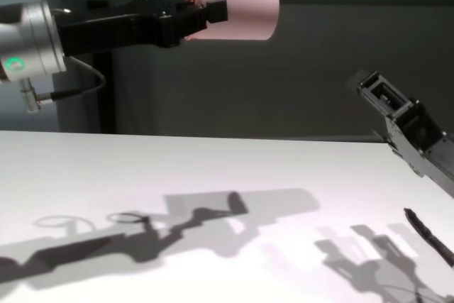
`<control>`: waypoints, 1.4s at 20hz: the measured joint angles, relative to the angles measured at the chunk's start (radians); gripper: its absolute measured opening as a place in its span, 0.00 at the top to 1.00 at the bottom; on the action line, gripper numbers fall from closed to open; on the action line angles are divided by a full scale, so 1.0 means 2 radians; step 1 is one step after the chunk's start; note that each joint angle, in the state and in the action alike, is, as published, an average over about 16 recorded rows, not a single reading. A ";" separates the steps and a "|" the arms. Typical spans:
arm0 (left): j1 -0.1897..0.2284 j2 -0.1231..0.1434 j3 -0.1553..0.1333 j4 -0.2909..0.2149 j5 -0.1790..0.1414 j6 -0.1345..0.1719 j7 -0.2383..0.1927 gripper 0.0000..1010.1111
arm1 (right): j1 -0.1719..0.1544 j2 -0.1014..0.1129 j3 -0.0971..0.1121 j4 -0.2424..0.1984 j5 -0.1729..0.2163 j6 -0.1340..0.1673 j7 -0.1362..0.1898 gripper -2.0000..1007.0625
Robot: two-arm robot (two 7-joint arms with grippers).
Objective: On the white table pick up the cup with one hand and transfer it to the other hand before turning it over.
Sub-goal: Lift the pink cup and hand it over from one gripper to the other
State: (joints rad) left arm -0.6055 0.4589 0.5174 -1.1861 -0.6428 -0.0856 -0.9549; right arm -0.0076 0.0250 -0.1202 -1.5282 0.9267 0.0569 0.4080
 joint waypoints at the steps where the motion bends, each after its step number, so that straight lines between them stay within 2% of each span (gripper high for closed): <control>1: 0.000 0.000 0.000 0.000 0.000 0.000 0.000 0.95 | 0.003 -0.001 -0.001 0.004 0.007 0.001 0.007 0.00; 6: 0.000 0.000 0.000 0.000 0.000 0.000 0.000 0.95 | 0.018 -0.005 -0.003 0.025 0.047 0.010 0.039 0.00; 10: 0.000 0.000 0.000 0.000 0.000 0.000 0.000 0.95 | 0.032 -0.012 -0.004 0.043 0.084 0.026 0.052 0.00; 13: 0.000 0.000 0.000 0.000 0.000 0.000 0.000 0.95 | 0.042 -0.018 -0.006 0.055 0.105 0.037 0.054 0.00; 19: 0.000 0.000 0.000 0.000 0.000 0.000 0.000 0.95 | 0.059 -0.033 -0.011 0.073 0.136 0.051 0.049 0.01; 23: 0.000 0.000 0.000 0.000 0.000 0.000 0.000 0.95 | 0.069 -0.042 -0.017 0.080 0.147 0.052 0.045 0.01; 28: 0.000 0.000 0.000 0.000 0.000 0.000 0.000 0.95 | 0.077 -0.047 -0.026 0.083 0.153 0.050 0.045 0.01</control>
State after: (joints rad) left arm -0.6056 0.4589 0.5174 -1.1860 -0.6428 -0.0856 -0.9549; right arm 0.1467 -0.0690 -0.1727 -1.3618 1.2337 0.1567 0.4990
